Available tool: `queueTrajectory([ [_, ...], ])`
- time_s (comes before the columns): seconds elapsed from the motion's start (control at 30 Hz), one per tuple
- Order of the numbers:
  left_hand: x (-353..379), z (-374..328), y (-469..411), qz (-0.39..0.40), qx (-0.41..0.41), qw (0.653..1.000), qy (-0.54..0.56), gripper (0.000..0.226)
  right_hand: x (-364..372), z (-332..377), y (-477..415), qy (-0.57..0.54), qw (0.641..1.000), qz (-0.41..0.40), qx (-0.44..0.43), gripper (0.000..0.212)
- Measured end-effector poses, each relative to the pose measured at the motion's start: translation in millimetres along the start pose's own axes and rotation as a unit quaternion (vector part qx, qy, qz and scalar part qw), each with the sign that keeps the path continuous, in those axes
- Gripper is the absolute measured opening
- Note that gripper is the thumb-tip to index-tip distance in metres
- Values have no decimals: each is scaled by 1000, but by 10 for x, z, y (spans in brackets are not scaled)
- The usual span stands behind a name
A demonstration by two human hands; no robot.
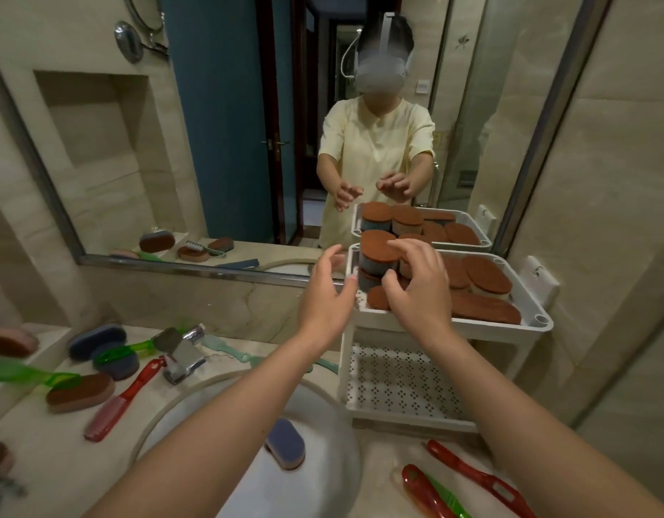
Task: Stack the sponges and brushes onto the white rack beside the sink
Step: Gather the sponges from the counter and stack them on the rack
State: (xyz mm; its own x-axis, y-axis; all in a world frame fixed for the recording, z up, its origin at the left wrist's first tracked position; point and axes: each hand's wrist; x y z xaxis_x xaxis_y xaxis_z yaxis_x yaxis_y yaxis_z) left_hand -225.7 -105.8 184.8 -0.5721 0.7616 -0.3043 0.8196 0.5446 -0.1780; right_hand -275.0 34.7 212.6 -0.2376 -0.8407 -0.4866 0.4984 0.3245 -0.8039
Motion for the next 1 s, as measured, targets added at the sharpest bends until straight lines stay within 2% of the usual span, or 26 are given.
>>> queueTrajectory([
  [0.17,-479,282,206,-57,-18,998,15,38,385,559,66,-124,991,7,-44,38],
  [0.37,-1248,713,352,-124,-65,990,-9,44,1026,1074,188,-184,976,110,-33,44],
  [0.63,-2240,1401,447,-199,-129,971,-6,40,1975,1767,383,-234,942,240,16,49],
  [1.0,-3383,2399,550,-193,-246,949,-36,32,3266,2546,689,-232,908,347,44,48],
])
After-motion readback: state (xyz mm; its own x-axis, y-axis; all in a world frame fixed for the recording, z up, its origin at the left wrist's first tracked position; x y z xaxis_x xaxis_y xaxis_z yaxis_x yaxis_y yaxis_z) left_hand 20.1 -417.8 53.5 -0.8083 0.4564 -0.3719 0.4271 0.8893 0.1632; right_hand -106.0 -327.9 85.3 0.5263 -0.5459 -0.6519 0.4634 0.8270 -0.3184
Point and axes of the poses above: each hand's wrist, its own y-axis away from the middle knuckle, its own x-axis out of the palm, z = x × y, and after that the axes turned 12 degrees about -x, right-handed
